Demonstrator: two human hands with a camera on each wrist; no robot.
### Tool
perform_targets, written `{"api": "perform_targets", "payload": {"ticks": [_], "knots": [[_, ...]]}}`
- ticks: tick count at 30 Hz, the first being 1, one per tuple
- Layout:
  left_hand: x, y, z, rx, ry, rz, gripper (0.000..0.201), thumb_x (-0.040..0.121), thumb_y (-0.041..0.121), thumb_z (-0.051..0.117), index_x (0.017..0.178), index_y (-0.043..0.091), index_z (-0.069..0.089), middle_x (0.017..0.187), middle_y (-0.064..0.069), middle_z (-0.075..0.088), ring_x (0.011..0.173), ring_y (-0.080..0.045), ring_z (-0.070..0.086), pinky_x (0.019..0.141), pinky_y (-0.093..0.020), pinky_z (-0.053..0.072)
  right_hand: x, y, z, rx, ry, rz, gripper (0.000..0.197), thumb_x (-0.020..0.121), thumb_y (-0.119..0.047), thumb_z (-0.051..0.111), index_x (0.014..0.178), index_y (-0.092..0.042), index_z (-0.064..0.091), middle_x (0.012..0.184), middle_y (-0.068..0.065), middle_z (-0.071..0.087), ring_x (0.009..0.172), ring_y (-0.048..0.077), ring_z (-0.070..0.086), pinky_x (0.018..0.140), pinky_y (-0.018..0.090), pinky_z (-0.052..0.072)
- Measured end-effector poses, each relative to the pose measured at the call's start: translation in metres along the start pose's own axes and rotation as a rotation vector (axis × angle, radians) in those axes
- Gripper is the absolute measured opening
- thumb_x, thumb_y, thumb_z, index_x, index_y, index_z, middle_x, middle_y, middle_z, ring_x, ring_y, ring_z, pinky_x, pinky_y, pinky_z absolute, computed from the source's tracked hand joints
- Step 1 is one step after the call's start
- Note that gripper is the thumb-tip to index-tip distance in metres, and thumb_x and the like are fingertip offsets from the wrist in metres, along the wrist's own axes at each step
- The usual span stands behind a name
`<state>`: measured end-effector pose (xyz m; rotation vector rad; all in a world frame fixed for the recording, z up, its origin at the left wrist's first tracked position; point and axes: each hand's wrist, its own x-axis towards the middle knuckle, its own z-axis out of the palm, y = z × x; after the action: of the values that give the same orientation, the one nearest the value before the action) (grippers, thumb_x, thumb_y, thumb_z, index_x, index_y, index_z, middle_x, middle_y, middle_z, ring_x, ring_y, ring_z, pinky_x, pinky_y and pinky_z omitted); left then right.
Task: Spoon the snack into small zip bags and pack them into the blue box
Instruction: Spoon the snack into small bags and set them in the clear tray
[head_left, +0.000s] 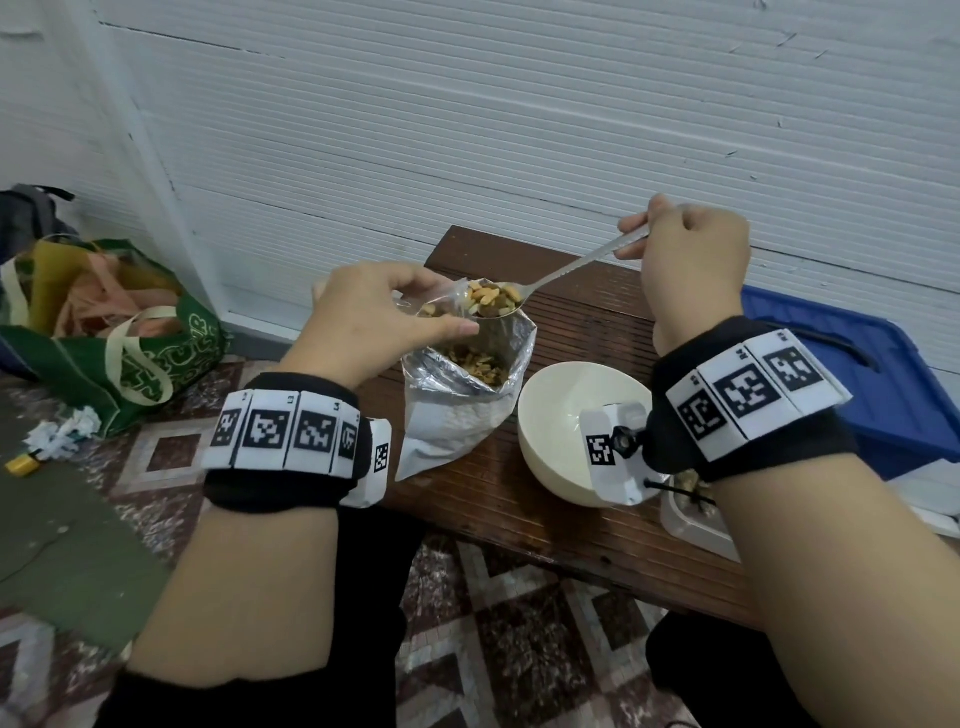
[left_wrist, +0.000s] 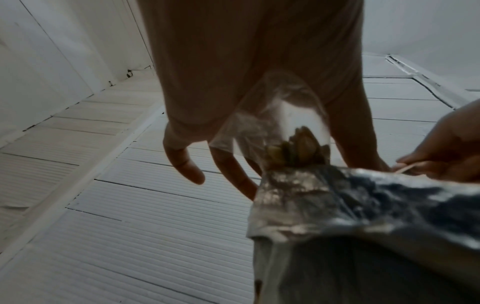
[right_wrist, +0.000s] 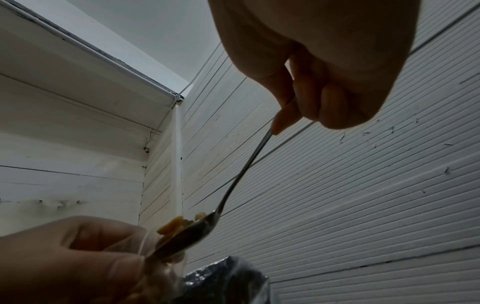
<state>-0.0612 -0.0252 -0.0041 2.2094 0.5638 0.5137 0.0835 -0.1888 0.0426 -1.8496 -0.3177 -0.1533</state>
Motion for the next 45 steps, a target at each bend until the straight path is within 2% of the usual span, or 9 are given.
{"api": "perform_targets", "payload": {"ticks": [5,13,18,23,29,33,37,41,45], "knots": [[0.002,0.005,0.007,0.021,-0.023,-0.003,0.051,0.039,0.084,0.07,0.077,0.052,0.06,0.092,0.026,0.065,0.107,-0.007,0.058,0.107,-0.047,0.036,-0.001,-0.003,0.011,0.013,-0.064,-0.009,0.043,0.1,-0.023,0.042,0.062,-0.02,0.061,0.06,-0.003,0.062,0.067,0.01,0.061,0.07,0.017,0.045],[0.008,0.005,0.02,-0.022,0.011,0.007,0.052,0.039,0.089,0.062,0.076,0.053,0.06,0.087,0.026,0.064,0.102,-0.009,0.059,0.1,-0.047,0.043,0.001,-0.007,0.021,0.008,-0.128,-0.056,0.038,0.101,-0.026,0.043,0.07,-0.019,0.065,0.059,-0.005,0.061,0.061,0.005,0.058,0.057,0.01,0.04],[0.011,0.004,0.028,-0.099,0.082,-0.005,0.048,0.047,0.083,0.066,0.078,0.046,0.063,0.087,0.022,0.066,0.097,-0.009,0.061,0.098,-0.047,0.045,-0.006,-0.008,0.02,0.201,-0.183,-0.313,0.031,0.1,-0.022,0.045,0.076,-0.019,0.064,0.078,-0.003,0.067,0.064,0.003,0.058,0.061,0.01,0.041],[0.011,0.003,0.022,-0.207,0.149,-0.038,0.024,0.072,0.051,0.075,0.085,0.034,0.064,0.089,0.018,0.063,0.089,0.002,0.057,0.071,-0.013,0.043,-0.007,-0.012,0.011,0.331,-0.118,-0.486,0.028,0.1,-0.018,0.044,0.08,-0.018,0.063,0.083,-0.002,0.068,0.069,0.008,0.061,0.062,0.012,0.041],[0.008,-0.001,0.013,-0.296,0.197,-0.087,0.017,0.075,0.048,0.074,0.081,0.033,0.068,0.089,0.01,0.069,0.091,-0.009,0.066,0.078,-0.033,0.058,-0.005,-0.005,0.003,0.275,0.12,-0.399,0.032,0.1,-0.023,0.043,0.072,-0.026,0.059,0.073,-0.01,0.063,0.066,0.005,0.059,0.068,0.019,0.048],[0.006,-0.001,0.01,-0.313,0.175,-0.082,0.018,0.076,0.047,0.074,0.085,0.032,0.071,0.09,0.009,0.072,0.091,-0.008,0.067,0.082,-0.039,0.058,-0.014,0.008,0.01,0.063,-0.04,-0.354,0.031,0.1,-0.025,0.044,0.074,-0.025,0.06,0.072,-0.011,0.061,0.063,-0.003,0.055,0.064,0.013,0.044],[0.006,0.001,0.011,-0.262,0.15,-0.058,0.018,0.078,0.045,0.073,0.089,0.03,0.071,0.09,0.016,0.068,0.09,0.001,0.063,0.086,-0.033,0.055,-0.027,0.022,0.024,-0.12,-0.257,-0.478,0.026,0.098,-0.024,0.049,0.087,-0.015,0.07,0.078,-0.007,0.067,0.071,-0.005,0.056,0.066,0.005,0.038],[0.005,0.0,0.011,-0.288,0.137,-0.049,0.026,0.075,0.047,0.074,0.092,0.027,0.074,0.091,0.012,0.071,0.091,-0.005,0.066,0.085,-0.04,0.057,-0.039,0.039,0.037,-0.299,-0.385,-0.671,0.021,0.095,-0.02,0.052,0.099,-0.011,0.071,0.085,0.006,0.067,0.082,0.02,0.059,0.075,0.032,0.046],[0.005,-0.001,0.012,-0.297,0.128,-0.048,0.027,0.075,0.046,0.076,0.093,0.026,0.074,0.09,0.011,0.072,0.092,-0.005,0.067,0.086,-0.04,0.057,-0.045,0.041,0.042,-0.294,-0.373,-0.655,0.027,0.095,-0.024,0.048,0.095,-0.009,0.071,0.082,0.009,0.067,0.08,0.024,0.06,0.072,0.036,0.047]]}}
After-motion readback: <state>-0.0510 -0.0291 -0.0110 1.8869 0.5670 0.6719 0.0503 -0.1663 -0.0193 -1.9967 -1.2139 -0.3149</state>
